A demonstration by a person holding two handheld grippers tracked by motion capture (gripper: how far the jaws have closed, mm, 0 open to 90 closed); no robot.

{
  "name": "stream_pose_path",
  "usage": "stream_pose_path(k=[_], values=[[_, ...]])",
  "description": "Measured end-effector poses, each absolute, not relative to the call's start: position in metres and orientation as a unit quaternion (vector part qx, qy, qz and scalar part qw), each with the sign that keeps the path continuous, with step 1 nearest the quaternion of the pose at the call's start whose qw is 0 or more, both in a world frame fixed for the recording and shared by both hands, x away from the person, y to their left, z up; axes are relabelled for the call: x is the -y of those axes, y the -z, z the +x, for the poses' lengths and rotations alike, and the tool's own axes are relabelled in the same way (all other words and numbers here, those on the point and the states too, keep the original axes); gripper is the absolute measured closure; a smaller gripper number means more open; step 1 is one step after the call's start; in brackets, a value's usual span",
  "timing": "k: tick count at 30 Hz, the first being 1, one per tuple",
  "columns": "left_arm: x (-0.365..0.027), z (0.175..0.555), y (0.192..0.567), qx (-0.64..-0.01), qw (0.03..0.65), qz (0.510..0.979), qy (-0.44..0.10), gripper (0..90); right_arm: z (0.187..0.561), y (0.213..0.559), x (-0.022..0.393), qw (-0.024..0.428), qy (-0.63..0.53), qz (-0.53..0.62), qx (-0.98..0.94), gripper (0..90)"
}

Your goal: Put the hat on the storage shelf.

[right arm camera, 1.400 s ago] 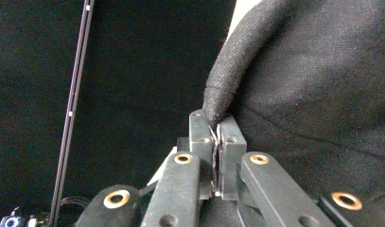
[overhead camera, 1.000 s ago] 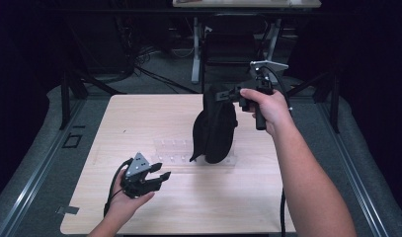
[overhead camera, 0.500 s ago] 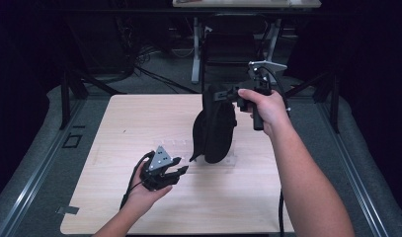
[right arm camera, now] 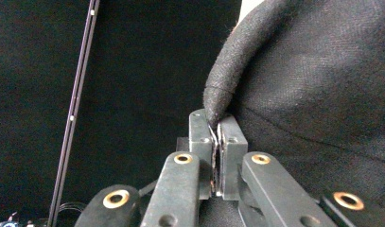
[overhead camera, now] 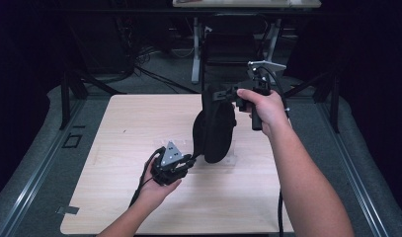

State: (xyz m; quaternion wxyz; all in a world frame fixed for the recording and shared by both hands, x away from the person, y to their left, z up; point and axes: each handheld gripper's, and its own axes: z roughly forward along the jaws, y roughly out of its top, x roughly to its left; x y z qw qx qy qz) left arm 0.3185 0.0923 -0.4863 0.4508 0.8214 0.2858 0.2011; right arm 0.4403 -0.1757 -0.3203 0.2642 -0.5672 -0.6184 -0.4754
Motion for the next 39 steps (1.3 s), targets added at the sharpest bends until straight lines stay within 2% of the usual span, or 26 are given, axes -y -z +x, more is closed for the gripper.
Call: stream_pose_path(k=[14, 24, 39], values=[[-0.093, 0.317, 0.486, -0.288, 0.446, 0.82, -0.213, 81.4, 0.439, 0.319, 0.173, 0.26, 0.478, -0.563, 0.622, 85.1], [-0.095, 0.316, 0.487, -0.289, 0.444, 0.82, -0.218, 82.4, 0.433, 0.31, 0.17, 0.25, 0.491, -0.548, 0.629, 75.6], [-0.101, 0.315, 0.489, -0.29, 0.439, 0.819, -0.227, 84.5, 0.424, 0.3, 0.191, 0.217, 0.496, -0.555, 0.632, 75.5]])
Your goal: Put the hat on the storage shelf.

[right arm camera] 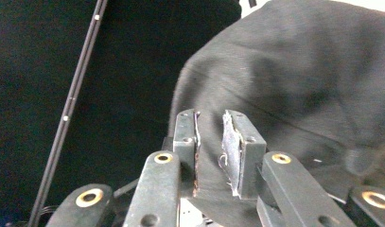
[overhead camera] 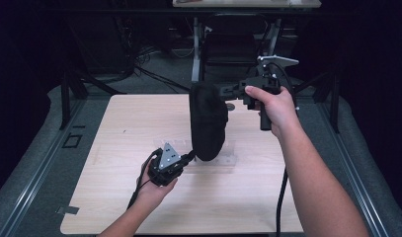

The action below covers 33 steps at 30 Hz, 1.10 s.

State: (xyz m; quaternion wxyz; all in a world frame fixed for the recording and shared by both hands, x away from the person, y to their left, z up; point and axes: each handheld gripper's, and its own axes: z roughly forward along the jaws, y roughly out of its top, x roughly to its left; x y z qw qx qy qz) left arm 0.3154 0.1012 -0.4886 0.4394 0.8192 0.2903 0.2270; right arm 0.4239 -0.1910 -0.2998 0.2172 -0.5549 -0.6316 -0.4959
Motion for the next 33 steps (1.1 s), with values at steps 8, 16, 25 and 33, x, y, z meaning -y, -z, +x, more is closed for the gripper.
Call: stream_pose_path(k=[8, 16, 25, 33], values=[[-0.105, 0.315, 0.492, -0.291, 0.436, 0.82, -0.231, 85.0, 0.42, 0.298, 0.199, 0.203, 0.493, -0.559, 0.636, 75.6], [-0.11, 0.315, 0.495, -0.298, 0.428, 0.821, -0.232, 85.3, 0.417, 0.297, 0.202, 0.197, 0.489, -0.56, 0.639, 75.6], [-0.115, 0.317, 0.508, -0.307, 0.412, 0.828, -0.225, 84.8, 0.416, 0.303, 0.208, 0.195, 0.485, -0.567, 0.637, 75.4], [-0.119, 0.315, 0.524, -0.324, 0.409, 0.824, -0.221, 84.0, 0.41, 0.308, 0.213, 0.178, 0.472, -0.57, 0.649, 75.0]])
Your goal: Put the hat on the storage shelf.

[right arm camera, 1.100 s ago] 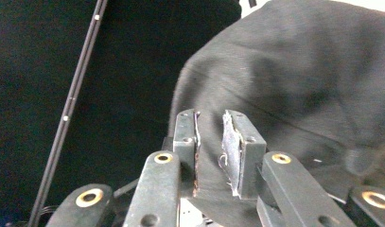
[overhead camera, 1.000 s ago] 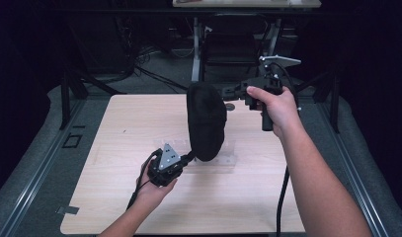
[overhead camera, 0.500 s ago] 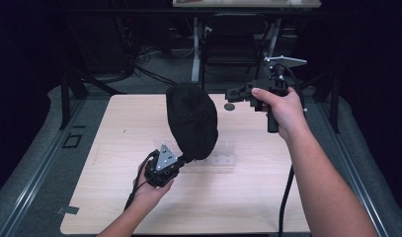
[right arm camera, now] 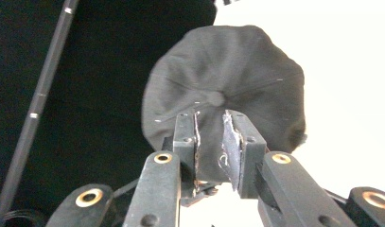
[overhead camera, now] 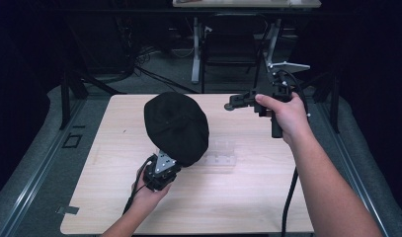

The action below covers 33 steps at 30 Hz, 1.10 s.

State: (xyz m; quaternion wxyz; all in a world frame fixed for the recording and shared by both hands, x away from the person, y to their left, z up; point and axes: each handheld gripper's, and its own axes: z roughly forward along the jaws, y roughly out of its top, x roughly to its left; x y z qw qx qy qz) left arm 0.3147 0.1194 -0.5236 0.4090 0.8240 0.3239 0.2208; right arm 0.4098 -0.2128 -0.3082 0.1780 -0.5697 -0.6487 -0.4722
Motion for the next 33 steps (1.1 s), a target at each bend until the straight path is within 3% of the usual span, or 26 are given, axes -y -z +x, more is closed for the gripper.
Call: stream_pose_path(k=[15, 16, 33], values=[[-0.126, 0.31, 0.533, -0.337, 0.416, 0.817, -0.214, 82.4, 0.39, 0.317, 0.219, 0.086, 0.425, -0.583, 0.687, 72.6], [-0.127, 0.31, 0.534, -0.339, 0.416, 0.816, -0.215, 80.9, 0.386, 0.318, 0.219, 0.065, 0.419, -0.583, 0.693, 72.1], [-0.147, 0.304, 0.526, -0.364, 0.43, 0.802, -0.202, 59.6, 0.359, 0.343, 0.222, -0.026, 0.364, -0.589, 0.721, 68.3]])
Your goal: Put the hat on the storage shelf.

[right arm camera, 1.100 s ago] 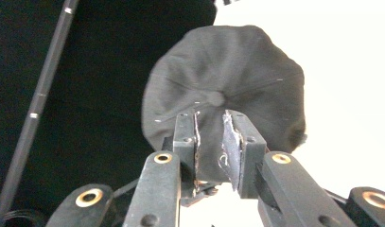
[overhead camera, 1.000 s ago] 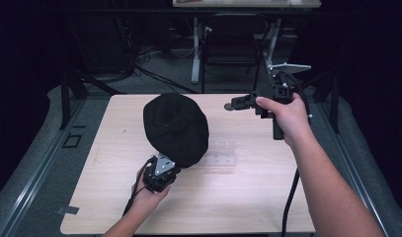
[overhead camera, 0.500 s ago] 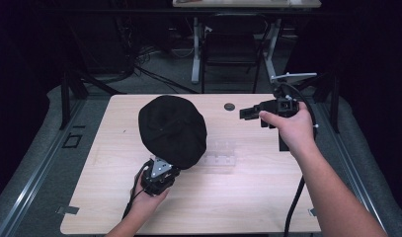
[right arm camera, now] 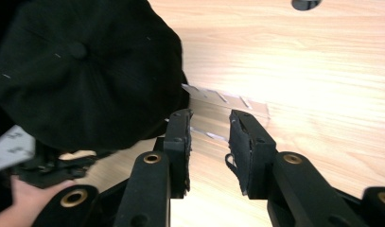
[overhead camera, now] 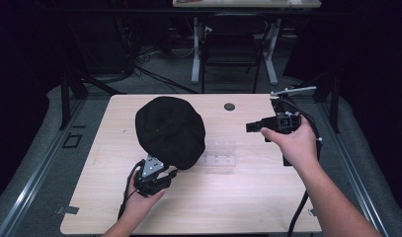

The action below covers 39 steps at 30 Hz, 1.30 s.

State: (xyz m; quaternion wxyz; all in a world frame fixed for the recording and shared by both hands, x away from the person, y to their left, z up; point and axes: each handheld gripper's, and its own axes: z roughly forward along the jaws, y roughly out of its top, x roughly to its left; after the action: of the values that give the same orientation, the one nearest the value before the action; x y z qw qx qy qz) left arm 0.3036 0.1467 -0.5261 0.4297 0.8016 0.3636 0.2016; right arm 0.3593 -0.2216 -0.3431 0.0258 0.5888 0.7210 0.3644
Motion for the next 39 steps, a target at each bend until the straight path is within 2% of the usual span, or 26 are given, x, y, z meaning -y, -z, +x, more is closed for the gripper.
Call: stream_pose_path(k=[12, 14, 15, 22, 26, 29, 32, 39], values=[[-0.17, 0.297, 0.525, -0.384, 0.421, 0.801, -0.185, 51.5, 0.346, 0.368, 0.229, 0.041, -0.351, 0.592, -0.724, 66.9], [-0.175, 0.296, 0.524, -0.388, 0.416, 0.802, -0.182, 50.6, 0.343, 0.37, 0.229, 0.054, -0.341, 0.592, -0.728, 66.7], [-0.18, 0.294, 0.524, -0.395, 0.417, 0.798, -0.183, 50.2, 0.339, 0.371, 0.228, 0.074, -0.332, 0.588, -0.734, 66.7], [-0.195, 0.29, 0.526, -0.414, 0.418, 0.788, -0.179, 48.6, 0.329, 0.381, 0.227, 0.077, -0.329, 0.581, -0.741, 65.8], [-0.202, 0.288, 0.53, -0.419, 0.425, 0.782, -0.179, 47.3, 0.322, 0.386, 0.223, 0.112, -0.309, 0.572, -0.752, 65.3], [-0.203, 0.288, 0.534, -0.425, 0.425, 0.778, -0.182, 46.3, 0.317, 0.392, 0.221, 0.098, -0.323, 0.567, -0.751, 64.8], [-0.202, 0.289, 0.538, -0.423, 0.423, 0.782, -0.174, 46.0, 0.312, 0.4, 0.218, 0.12, -0.307, 0.562, -0.758, 64.8], [-0.2, 0.288, 0.544, -0.421, 0.418, 0.786, -0.173, 46.3, 0.303, 0.427, 0.218, 0.096, -0.317, 0.568, -0.754, 64.8]])
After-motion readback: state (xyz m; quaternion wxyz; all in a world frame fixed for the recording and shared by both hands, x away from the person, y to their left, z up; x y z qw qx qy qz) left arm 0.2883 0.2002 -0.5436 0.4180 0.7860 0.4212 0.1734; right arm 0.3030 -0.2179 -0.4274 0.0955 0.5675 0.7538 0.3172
